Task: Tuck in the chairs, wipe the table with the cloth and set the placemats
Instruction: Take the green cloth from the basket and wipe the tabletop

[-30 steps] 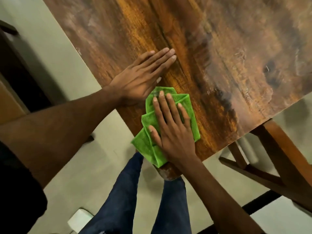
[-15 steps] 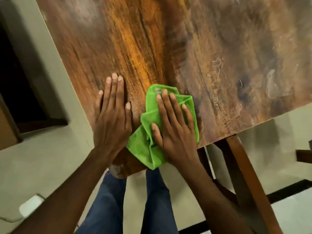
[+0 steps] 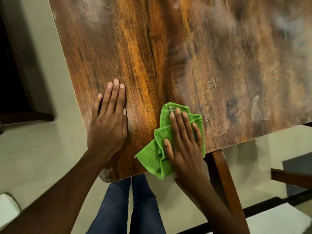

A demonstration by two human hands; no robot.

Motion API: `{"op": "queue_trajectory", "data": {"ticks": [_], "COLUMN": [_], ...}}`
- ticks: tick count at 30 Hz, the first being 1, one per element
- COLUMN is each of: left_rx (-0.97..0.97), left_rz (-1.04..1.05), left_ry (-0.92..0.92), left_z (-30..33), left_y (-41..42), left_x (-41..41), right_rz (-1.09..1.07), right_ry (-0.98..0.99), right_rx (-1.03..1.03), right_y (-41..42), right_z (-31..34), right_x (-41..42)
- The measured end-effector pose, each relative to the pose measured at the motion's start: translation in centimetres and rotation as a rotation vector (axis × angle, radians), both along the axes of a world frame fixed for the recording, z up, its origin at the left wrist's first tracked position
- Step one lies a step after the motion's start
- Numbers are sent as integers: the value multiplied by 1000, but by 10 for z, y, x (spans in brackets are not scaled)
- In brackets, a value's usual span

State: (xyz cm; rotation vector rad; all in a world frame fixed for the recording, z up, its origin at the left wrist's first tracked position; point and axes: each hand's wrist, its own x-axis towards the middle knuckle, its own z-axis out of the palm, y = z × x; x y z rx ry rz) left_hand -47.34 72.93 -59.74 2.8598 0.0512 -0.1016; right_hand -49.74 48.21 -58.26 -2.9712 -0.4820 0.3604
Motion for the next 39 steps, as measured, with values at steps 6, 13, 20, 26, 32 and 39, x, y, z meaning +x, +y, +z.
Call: {"op": "queue_trajectory", "data": {"ticks": [6,13,20,26,32,39], "left_rx": [7,22,29,26,21,23], "left_rz": [-5,-19,-18,6,24,24], "left_ry": [19,24,13,11,8,8], "left_z": [-1,-3,-5,-1,4,5], "left_y": [0,1,1,-2,-4,-5], "left_x": [0,-2,0,2,3,2], "right_rz": [-12,-3,15,77,103,97], "right_ry": [-78,-67,5,-66,-31,-39], "right_rx": [-11,30,-9,39,37,-16], "right_y": [39,33,-18,3,0,-35], "right_z": [-7,-6,-4,-9,-10,-13], "right_x": [85,81,18,91,106,60]}}
